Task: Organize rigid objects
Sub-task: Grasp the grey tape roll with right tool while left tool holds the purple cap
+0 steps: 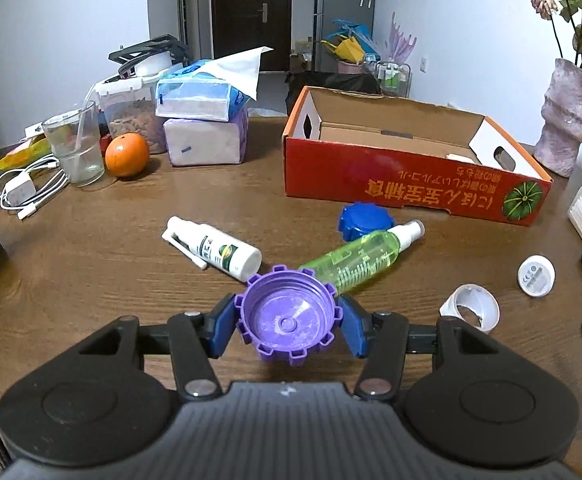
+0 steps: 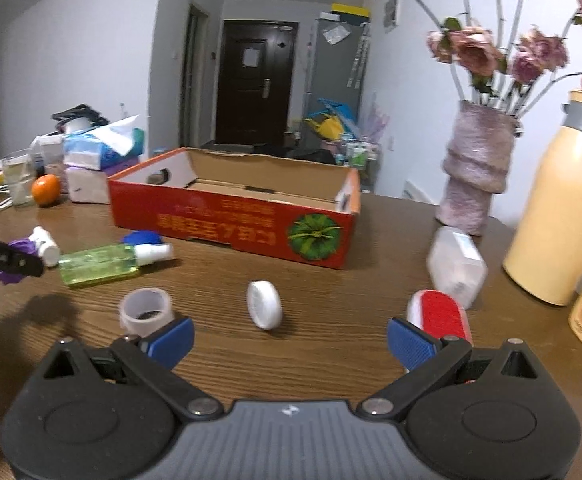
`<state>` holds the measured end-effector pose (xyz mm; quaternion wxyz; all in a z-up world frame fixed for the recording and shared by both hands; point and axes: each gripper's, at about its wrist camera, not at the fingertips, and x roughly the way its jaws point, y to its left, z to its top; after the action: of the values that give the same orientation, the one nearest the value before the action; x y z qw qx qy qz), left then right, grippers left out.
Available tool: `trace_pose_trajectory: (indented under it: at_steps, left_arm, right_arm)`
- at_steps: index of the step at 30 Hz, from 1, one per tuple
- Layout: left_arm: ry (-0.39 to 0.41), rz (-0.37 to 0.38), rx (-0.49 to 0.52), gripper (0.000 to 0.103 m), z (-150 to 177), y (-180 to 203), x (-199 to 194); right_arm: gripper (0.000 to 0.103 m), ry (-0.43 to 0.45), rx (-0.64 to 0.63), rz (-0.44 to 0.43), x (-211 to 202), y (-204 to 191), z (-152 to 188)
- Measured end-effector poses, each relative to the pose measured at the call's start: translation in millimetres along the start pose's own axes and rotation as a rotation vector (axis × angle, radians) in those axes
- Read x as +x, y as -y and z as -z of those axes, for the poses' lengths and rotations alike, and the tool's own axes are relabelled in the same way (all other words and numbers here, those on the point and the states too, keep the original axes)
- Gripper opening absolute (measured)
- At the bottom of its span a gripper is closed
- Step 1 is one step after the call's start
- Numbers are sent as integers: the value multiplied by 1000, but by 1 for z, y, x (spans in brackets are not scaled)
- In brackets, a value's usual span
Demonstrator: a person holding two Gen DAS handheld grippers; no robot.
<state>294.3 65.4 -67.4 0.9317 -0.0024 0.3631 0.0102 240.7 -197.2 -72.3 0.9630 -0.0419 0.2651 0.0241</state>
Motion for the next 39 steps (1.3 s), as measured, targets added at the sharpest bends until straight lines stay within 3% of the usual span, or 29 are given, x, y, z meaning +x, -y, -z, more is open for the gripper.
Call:
trace_pose_trajectory:
  at_steps: [10, 15, 18, 21, 22, 39]
  left_arm:
    - [-7, 5, -14, 55, -7, -5, 7]
    - [-9, 7, -20, 55, -10, -7, 10]
    - [-8, 7, -21, 55, -12, -9, 12]
    - [-7, 7, -24, 55, -14, -10, 14]
    - [-7, 7, -25, 55, -15, -10, 15]
    - [31, 22, -19, 55, -28, 7, 13]
  right_arm:
    - [96, -24, -50, -139, 31, -49, -13]
    - [85, -58, -76, -165, 52, -74, -17]
    - [76, -86, -65, -170, 63, -79, -17]
    - [54, -114, -47, -176, 70, -81, -17]
    - [42, -124, -42, -179, 72, -81, -17]
    - [42, 1, 16, -137, 56, -60, -46]
